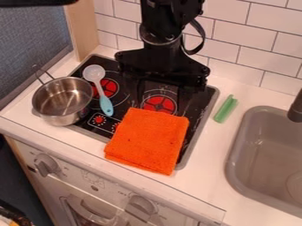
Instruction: Move the silver pot to the upper right side of the stove
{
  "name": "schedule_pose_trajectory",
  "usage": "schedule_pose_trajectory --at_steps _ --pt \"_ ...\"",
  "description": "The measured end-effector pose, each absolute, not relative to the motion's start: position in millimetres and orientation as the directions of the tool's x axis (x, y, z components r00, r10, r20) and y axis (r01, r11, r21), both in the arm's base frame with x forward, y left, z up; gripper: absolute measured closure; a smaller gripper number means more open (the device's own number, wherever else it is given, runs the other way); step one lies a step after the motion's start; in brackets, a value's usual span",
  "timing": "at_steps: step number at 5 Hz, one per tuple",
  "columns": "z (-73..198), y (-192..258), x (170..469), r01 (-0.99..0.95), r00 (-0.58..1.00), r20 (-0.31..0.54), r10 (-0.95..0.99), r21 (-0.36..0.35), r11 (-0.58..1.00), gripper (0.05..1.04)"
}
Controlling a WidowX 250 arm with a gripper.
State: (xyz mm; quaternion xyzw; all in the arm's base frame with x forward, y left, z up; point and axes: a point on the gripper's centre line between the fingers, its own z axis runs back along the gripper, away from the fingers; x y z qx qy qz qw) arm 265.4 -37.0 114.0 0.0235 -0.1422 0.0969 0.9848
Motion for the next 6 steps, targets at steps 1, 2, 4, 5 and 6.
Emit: schedule_pose_trajectory --at_steps 1,2,4,5,6 --pt "107 -36 262 -0.192 0.948 0.265 0.178 0.028 0.981 0.083" --pt "105 -6 248 -0.244 0.927 0.301 0.223 0.035 0.969 0.083" --pt "94 47 248 -0.211 0.940 0.294 0.174 0.098 0.973 0.083" --pt "83 69 258 -0.199 0.951 0.264 0.160 0.128 0.972 0.083" --pt "74 86 272 -0.181 0.953 0.268 0.137 0.145 0.973 0.083"
